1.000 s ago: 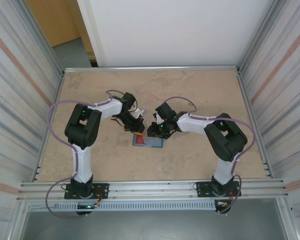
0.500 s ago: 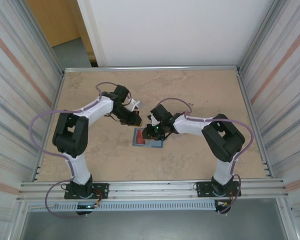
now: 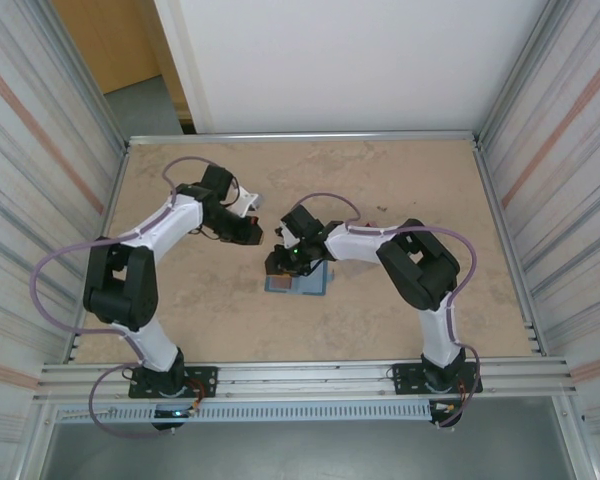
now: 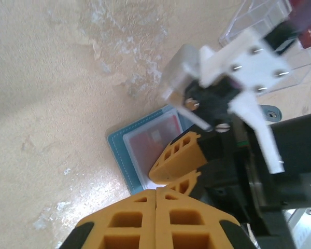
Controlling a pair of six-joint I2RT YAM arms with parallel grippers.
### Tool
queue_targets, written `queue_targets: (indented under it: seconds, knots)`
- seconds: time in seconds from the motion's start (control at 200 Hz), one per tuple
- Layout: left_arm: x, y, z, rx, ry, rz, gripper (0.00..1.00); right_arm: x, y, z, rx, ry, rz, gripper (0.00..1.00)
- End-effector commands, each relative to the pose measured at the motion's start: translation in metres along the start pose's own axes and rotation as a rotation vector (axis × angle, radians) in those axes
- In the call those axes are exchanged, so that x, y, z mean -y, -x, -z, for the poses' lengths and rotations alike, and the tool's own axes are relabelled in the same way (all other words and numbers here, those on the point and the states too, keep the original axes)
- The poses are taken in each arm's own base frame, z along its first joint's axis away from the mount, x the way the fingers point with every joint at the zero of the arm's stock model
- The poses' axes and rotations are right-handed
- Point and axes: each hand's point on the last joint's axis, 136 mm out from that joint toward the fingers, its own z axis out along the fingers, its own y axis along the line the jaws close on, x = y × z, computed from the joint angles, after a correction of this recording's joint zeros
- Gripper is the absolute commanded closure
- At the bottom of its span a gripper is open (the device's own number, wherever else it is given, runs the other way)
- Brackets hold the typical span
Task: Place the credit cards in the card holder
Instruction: Flip over the card slot on the card holder, then pick up the credit card from the storage box.
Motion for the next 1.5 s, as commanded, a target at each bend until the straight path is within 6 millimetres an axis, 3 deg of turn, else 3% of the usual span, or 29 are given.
queue_targets:
  seconds: [0.0,0.135,0.321,0.451,0.672,0.802,0.997,1.218,1.338,1.368,1.493]
  knots:
    - [-0.001,-0.003,0.007,0.011,0.014,-0.048,0.97,0.004,-0.003,-0.005,-0.028,-0.007,-0.016,0.7]
    - [0.0,-0.007,0.0,0.0,-0.004,-0.052,0.98,0.0,0.002,0.013,0.007,-0.008,0.01,0.7]
    - [0.005,-0.017,-0.014,-0.046,0.025,-0.134,0.99,-0.006,0.006,0.073,0.117,-0.075,0.1,0.68]
    - [0.016,-0.026,-0.027,-0.089,0.022,-0.191,1.0,0.018,0.003,0.117,0.174,-0.183,0.115,0.66]
    - [0.047,-0.011,-0.03,-0.117,0.037,-0.293,0.98,0.067,-0.004,0.194,0.248,-0.352,0.085,0.64]
    - [0.071,0.003,-0.031,-0.149,0.005,-0.307,0.98,0.087,-0.001,0.227,0.287,-0.405,0.053,0.58]
    - [0.099,0.044,-0.038,-0.082,0.027,-0.398,1.0,0.115,0.007,0.277,0.357,-0.514,0.024,0.49]
    - [0.125,0.086,-0.061,-0.014,0.036,-0.426,1.0,0.145,0.009,0.307,0.374,-0.601,-0.001,0.35]
    - [0.147,0.091,-0.075,-0.024,0.021,-0.492,1.0,0.156,0.013,0.308,0.362,-0.606,0.01,0.33]
    - [0.146,0.087,-0.09,-0.056,0.021,-0.493,1.0,0.157,0.015,0.308,0.364,-0.602,0.015,0.33]
    - [0.16,0.083,-0.107,-0.094,0.012,-0.545,1.0,0.157,0.023,0.299,0.352,-0.561,0.037,0.33]
